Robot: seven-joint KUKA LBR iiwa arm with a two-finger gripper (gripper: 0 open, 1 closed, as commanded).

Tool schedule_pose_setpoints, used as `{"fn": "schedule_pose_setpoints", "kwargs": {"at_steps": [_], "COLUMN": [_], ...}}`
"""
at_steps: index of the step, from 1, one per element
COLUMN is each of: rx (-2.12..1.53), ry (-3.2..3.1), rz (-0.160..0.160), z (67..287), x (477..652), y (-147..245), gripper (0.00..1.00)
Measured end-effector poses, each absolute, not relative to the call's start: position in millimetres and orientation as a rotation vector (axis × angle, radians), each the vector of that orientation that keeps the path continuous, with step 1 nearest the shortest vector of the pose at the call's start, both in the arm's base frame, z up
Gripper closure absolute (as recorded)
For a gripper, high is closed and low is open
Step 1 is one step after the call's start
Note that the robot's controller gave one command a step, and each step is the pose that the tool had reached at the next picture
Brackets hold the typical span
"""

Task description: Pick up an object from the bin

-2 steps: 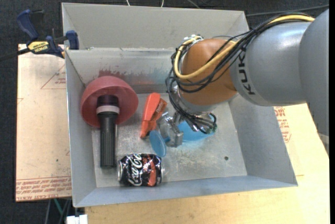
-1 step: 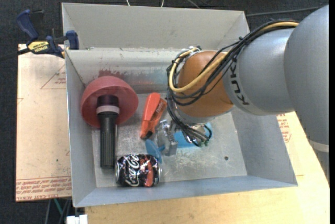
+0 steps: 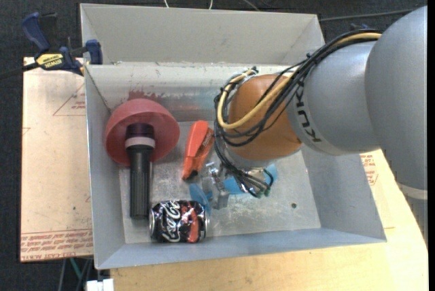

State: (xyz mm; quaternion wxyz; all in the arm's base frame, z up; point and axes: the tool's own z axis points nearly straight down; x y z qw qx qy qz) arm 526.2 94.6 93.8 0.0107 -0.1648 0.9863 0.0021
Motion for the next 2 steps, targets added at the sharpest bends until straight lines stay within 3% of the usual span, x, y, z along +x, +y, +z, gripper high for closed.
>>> {"fn": "schedule_pose_setpoints", "kwargs": {"at_steps": [1, 2], "rx": [-0.847, -0.734], "ry": [3.000, 3.034], "rz": [0.005, 0.006], "z": [78.6, 82.5], "x": [547.3, 517.4], "y": [83.6, 182.9], "gripper": [1.00, 1.00]}}
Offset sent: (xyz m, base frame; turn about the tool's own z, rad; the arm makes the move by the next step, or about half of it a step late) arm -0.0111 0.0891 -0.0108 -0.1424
